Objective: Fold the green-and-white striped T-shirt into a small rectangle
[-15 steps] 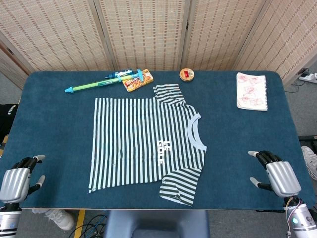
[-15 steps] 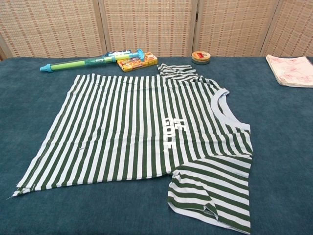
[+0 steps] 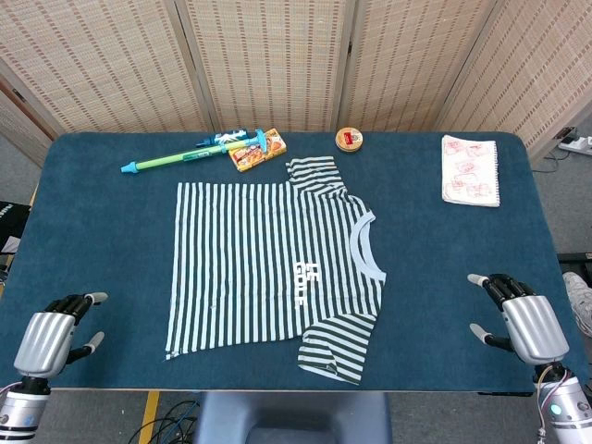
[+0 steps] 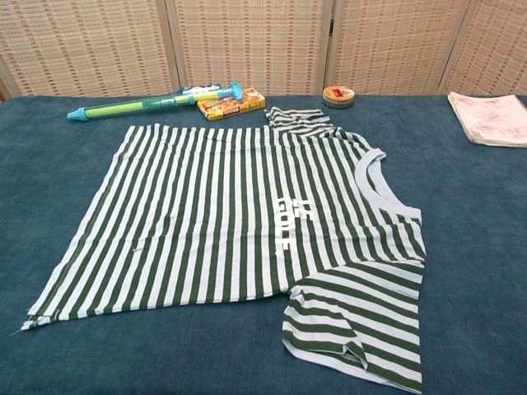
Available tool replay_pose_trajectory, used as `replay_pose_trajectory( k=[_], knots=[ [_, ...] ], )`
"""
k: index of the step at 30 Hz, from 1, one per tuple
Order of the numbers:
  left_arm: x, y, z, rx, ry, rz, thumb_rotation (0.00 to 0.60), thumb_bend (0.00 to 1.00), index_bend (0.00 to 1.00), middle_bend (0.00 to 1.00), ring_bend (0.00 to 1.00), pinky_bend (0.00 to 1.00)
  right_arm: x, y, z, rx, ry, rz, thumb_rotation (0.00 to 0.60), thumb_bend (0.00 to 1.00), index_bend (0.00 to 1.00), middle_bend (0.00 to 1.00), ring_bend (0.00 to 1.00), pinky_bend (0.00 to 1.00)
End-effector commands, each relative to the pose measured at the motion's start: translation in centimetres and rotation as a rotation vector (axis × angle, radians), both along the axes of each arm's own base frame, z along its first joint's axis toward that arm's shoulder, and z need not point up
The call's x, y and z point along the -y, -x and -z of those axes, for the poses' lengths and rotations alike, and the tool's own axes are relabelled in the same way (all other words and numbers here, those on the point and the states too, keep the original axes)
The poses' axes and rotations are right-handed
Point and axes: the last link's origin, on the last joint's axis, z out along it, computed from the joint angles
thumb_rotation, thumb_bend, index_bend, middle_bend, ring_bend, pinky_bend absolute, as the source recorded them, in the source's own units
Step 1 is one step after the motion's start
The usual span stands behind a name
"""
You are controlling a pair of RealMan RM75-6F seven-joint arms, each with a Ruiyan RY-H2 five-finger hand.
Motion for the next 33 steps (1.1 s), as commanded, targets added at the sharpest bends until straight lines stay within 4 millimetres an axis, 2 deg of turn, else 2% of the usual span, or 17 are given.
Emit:
replay_pose_trajectory(
  k=[1, 6, 10, 17, 25, 33],
  knots=[
    [-0.5, -0.4, 0.7, -0.018, 0.075, 0.056, 0.6, 0.2, 0.35, 0.54, 0.5, 0.62, 0.0, 0.1, 0.0, -0.001, 0.002, 0.001, 0.6, 0.17, 0.22, 0.32, 0.26, 0.35],
    [-1.1, -1.4, 2.7, -0.041, 0.173, 0.11, 0.6, 0.2, 0.38, 0.72, 0.65, 0.77, -0.1, 0.2, 0.0, 0.0, 0.001, 0.005, 0.6, 0.17, 0.22, 0.34, 0.26, 0.35],
    [-1.4, -2.2, 4.4, -0.041, 0.226, 0.137, 0.6, 0.2, 0.39, 0.8, 0.72, 0.83, -0.2, 0.3, 0.0, 0.001, 0.004, 0.008, 0.6, 0.17, 0.22, 0.34, 0.26, 0.35],
    [-1.9, -2.7, 7.1, -0.072, 0.289, 0.157, 0.6, 0.2, 0.4, 0.85, 0.77, 0.88, -0.6, 0.7, 0.0, 0.003, 0.002, 0.024, 0.6, 0.17, 0.24, 0.35, 0.28, 0.35],
    [-2.2, -3.3, 9.6, -0.072, 0.341, 0.156, 0.6, 0.2, 0.4, 0.87, 0.79, 0.88, -0.9, 1.0, 0.1, 0.007, 0.0, 0.041, 0.6, 0.17, 0.24, 0.36, 0.3, 0.35],
    [-2.5, -3.4, 11.3, -0.088, 0.372, 0.148, 0.6, 0.2, 0.41, 0.87, 0.79, 0.88, -1.0, 1.1, 0.2, 0.007, -0.003, 0.048, 0.6, 0.17, 0.24, 0.36, 0.3, 0.35]
  ],
)
